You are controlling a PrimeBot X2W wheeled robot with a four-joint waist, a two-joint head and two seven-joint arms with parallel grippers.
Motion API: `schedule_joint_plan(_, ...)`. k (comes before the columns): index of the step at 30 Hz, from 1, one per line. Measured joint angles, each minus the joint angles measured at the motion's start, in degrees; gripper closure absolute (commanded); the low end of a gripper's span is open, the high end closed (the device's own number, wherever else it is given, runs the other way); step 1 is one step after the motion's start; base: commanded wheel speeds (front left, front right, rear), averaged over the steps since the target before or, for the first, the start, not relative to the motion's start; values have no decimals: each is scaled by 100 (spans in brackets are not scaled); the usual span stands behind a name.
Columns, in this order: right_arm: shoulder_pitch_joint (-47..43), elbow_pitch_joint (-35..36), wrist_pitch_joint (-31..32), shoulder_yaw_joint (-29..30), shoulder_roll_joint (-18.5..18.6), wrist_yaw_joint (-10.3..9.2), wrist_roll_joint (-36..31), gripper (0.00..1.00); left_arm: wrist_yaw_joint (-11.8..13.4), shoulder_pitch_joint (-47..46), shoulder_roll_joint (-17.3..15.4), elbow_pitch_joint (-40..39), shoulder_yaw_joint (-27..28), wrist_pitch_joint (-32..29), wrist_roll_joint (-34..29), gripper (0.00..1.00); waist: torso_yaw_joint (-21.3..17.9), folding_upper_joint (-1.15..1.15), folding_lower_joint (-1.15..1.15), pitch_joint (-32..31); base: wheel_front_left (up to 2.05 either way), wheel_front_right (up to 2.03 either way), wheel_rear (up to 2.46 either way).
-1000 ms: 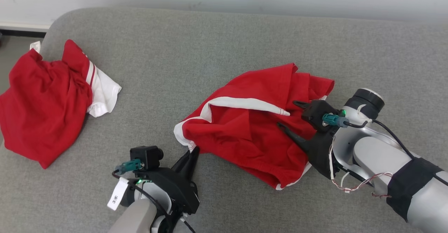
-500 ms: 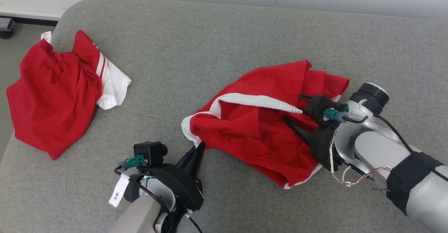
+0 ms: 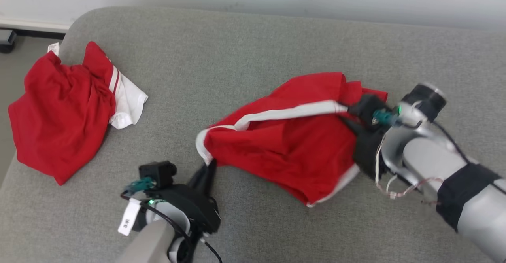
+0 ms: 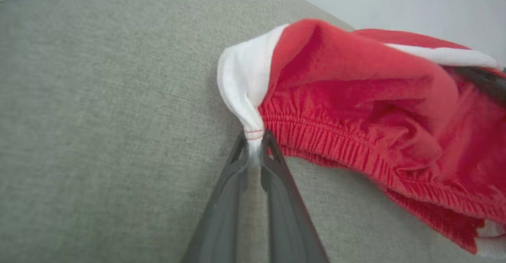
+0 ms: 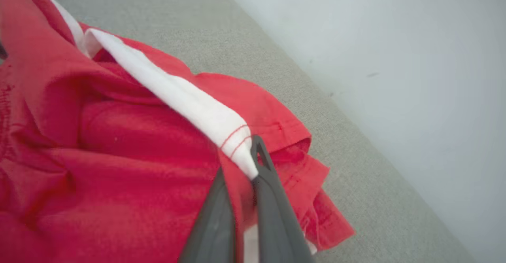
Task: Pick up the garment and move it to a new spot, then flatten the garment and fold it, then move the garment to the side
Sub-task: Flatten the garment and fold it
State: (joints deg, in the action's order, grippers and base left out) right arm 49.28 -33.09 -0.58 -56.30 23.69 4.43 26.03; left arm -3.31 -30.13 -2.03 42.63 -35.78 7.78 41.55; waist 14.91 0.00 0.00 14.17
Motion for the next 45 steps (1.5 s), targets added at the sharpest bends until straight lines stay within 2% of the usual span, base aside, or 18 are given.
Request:
schedule_joint_plan(6, 194, -31, -392, 509, 31, -397, 138, 100, 277, -414, -196, -160, 163, 549, -281, 100, -106, 0, 0, -176, 0, 0, 0)
schedule_joint_plan(14, 127, 255, -1302, 1200, 5, -968, 455, 100, 479, -674, -323, -857, 197, 689, -855, 100, -327, 0, 0, -421, 0, 0, 0)
schedule_joint_plan(17, -282, 275, -1246, 1274, -21, -1004, 627, 100, 413, -630, -318, -943, 44, 689, -928, 100, -439, 0, -1, -497, 0, 0, 0)
schedule_joint_plan(23, -1662, 190, -994, 1084, -179, -1054, 984, 100, 168, -84, -277, -893, -393, 688, -978, 100, -669, 0, 0, -519, 0, 0, 0)
schedule_joint_plan(27, -1969, 246, -891, 1147, -271, -1057, 1210, 100, 120, -42, -272, -825, -417, 688, -978, 100, -751, 0, 0, -449, 0, 0, 0)
schedule_joint_plan(28, -1981, 293, -869, 1162, -290, -1058, 1245, 68, 120, -42, -276, -810, -413, 688, -978, 100, -770, 0, -1, -432, 0, 0, 0)
schedule_joint_plan(29, -1981, 344, -839, 1170, -293, -1063, 1263, 0, 119, -44, -281, -799, -407, 688, -978, 100, -788, 0, 0, -417, 0, 0, 0)
schedule_joint_plan(35, -2060, 690, -564, 1031, -42, -1100, 1201, 0, 74, -77, -293, -688, -352, 688, -978, 100, -826, 0, 0, -372, 0, 0, 0)
schedule_joint_plan(39, -2242, 1189, -364, 821, 140, -1099, 1079, 0, 71, -77, -300, -657, -325, 688, -977, 100, -816, 0, 0, -384, 0, 0, 0)
schedule_joint_plan(45, -2243, 1980, -237, 872, 539, -1118, 802, 0, 70, -77, -305, -627, -283, 688, -977, 100, -817, 0, 0, -400, 0, 0, 0)
